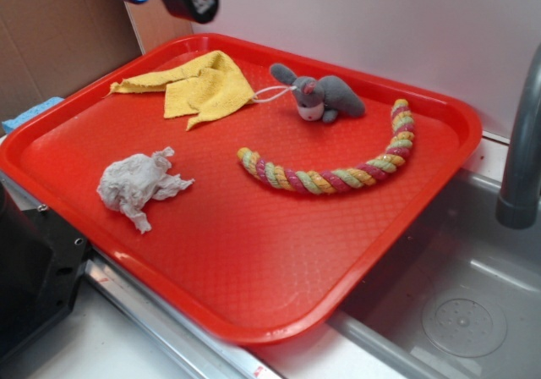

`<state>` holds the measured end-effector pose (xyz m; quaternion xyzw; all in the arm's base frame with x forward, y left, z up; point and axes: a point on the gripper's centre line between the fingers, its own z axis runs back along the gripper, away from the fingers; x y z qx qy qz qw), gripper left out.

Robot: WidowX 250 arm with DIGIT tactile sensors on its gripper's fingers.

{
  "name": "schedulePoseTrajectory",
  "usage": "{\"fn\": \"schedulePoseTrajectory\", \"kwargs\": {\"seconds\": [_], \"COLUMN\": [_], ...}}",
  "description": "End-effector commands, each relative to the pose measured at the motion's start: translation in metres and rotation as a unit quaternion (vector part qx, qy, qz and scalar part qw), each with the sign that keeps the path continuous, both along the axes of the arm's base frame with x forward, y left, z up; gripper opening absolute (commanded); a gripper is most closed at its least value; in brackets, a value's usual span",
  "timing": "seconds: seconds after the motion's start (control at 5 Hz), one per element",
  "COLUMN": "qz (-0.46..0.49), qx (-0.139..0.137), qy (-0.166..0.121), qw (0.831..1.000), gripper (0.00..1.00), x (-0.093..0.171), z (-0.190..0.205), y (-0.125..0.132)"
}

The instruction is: Grab the gray animal.

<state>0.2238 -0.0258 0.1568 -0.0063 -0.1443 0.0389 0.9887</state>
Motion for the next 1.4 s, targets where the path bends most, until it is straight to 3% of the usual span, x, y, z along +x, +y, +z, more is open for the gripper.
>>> {"fn": "schedulePoseTrajectory", "kwargs": {"seconds": [0.0,0.4,0.8,1.0,1.2], "qz": [-0.035,-0.048,-0.060,-0.060,-0.053], "qx": [0.009,0.006,-0.003,0.002,0.003], "qy": [-0.048,-0.024,-0.011,-0.010,-0.009], "qw": [0.998,0.999,0.998,0.998,0.999], "gripper": [1.00,1.00,1.00,0.19,0.00], "x": [0.055,0.098,0.124,0.127,0.126], "z": [-0.028,-0.085,-0.109,-0.116,-0.118], "y": [-0.014,-0.017,-0.018,-0.015,-0.014]}}
